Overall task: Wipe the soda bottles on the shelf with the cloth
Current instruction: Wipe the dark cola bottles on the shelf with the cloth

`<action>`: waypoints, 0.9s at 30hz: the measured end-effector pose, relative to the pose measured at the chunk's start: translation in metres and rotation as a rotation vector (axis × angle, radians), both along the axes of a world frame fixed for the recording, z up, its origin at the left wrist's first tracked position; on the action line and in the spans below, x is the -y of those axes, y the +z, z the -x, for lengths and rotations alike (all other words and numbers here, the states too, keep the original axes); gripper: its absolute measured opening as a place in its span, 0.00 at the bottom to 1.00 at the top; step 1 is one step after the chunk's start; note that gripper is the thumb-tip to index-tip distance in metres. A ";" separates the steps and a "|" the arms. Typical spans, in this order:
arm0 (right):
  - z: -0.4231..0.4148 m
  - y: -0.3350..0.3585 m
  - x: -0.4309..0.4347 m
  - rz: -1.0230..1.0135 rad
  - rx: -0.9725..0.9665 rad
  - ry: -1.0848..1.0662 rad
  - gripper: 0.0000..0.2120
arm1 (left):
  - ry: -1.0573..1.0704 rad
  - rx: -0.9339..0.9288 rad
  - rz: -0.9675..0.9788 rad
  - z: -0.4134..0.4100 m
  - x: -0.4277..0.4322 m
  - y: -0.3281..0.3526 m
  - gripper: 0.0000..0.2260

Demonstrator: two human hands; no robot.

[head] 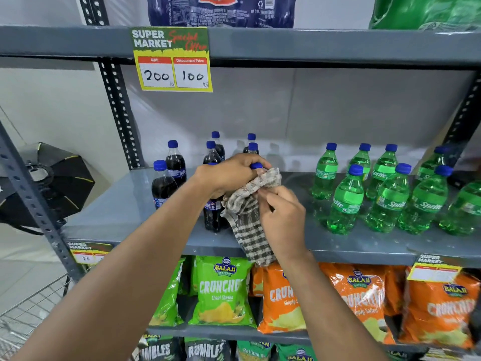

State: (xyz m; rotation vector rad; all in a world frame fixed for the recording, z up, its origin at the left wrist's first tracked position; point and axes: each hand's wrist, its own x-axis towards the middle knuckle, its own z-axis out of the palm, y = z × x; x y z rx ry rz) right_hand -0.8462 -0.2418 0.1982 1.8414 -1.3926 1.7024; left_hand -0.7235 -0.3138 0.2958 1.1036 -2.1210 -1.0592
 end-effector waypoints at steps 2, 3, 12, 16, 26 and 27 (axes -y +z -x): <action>0.002 -0.008 -0.001 -0.018 0.009 -0.014 0.05 | -0.015 0.009 -0.007 -0.001 -0.002 0.003 0.11; 0.002 -0.014 -0.003 -0.035 0.019 -0.009 0.05 | -0.017 0.013 -0.008 -0.001 -0.004 0.003 0.11; 0.005 -0.052 -0.019 -0.178 0.020 0.030 0.06 | -0.026 -0.020 0.008 -0.004 0.000 -0.005 0.10; -0.002 -0.034 -0.016 -0.081 0.070 0.036 0.07 | -0.035 -0.045 0.006 -0.005 -0.001 -0.008 0.10; -0.003 -0.029 -0.009 -0.074 0.101 0.008 0.06 | -0.021 -0.077 0.008 -0.005 -0.002 -0.010 0.10; -0.003 -0.040 -0.012 -0.102 0.108 0.008 0.07 | -0.024 -0.079 0.002 -0.005 -0.002 -0.010 0.10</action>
